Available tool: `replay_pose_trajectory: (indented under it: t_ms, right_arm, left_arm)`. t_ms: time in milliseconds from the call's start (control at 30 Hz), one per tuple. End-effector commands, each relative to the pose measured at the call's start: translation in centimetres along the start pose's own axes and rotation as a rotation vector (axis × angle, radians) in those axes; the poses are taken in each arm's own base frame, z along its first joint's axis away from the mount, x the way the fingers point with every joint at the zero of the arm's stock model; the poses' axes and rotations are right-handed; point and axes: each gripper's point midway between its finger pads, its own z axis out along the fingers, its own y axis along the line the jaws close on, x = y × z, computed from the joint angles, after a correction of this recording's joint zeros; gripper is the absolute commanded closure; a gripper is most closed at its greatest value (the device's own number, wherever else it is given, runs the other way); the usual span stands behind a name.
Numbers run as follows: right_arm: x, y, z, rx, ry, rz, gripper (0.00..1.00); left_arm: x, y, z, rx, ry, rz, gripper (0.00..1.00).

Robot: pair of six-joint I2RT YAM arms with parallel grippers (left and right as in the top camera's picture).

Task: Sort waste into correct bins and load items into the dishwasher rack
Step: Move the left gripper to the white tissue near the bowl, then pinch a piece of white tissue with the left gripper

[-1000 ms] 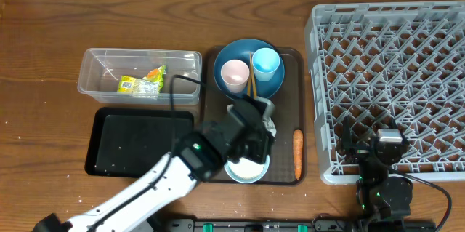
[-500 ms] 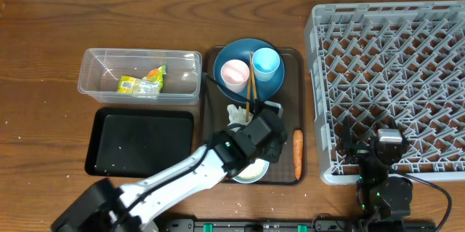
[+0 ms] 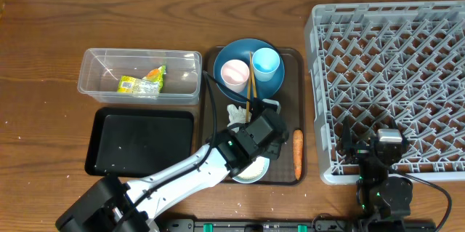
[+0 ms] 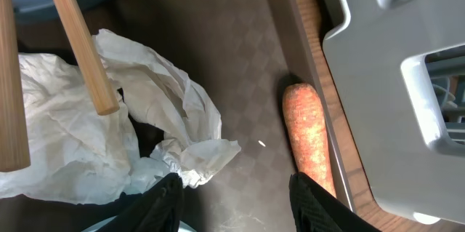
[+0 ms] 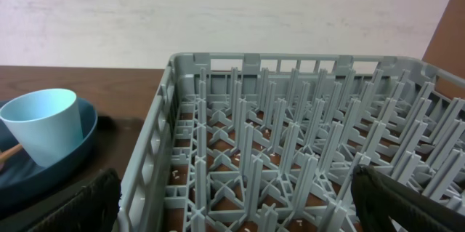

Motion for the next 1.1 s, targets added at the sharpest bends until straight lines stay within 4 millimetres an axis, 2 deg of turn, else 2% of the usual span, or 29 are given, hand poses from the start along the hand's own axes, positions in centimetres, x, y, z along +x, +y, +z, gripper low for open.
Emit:
replay_pose_trajectory:
  t_ms: [0,100,267,567,633,700,767,967,1067]
  right_arm:
    - [0.1,-0.2,0.0,0.011,0.002,-0.005,0.01]
    - [0.1,-0.2,0.0,0.011,0.002,-0.005,0.01]
    - [0.1,-0.2,0.0,0.011,0.002,-0.005,0.01]
    - [0.1,-0.2,0.0,0.011,0.002,-0.005,0.01]
    - [0.1,-0.2,0.0,0.011,0.002,-0.004,0.01]
    - [0.1,-0.2,0.0,0.011,0.002,-0.005,0.01]
    - [0.1,-0.2,0.0,0.011,0.002,-0.004,0.01]
    - [0.1,-0.2,0.0,0.011,0.002,-0.005,0.01]
    - [0.1,-0.2,0.0,0.011,0.002,-0.005,0.01]
  left_arm:
    - [0.2,1.0,0.7,-0.046,-0.008,-0.003,0.50]
    - [0.1,1.7,1.4,-0.087,-0.023,-0.001,0.50]
    - [0.0,1.7,2.7,-0.088,-0.032,-0.001,0.50]
    - [1.0,2.5,4.4,-0.117,-0.004,0.003,0.50]
    - [1.0,2.5,4.4,-0.117,-0.004,0.003,0.60]
    - [0.9,2.4,4.4,-0.113,-0.008,0.003,0.78]
    - [0.7,2.3,4.2,-0.109,-0.013,0.002,0.90]
    - [-0.1,1.7,3.3,-0.085,-0.041,-0.001,0.93]
    - [-0.6,0.6,2.2,-0.037,-0.051,-0.005,0.94]
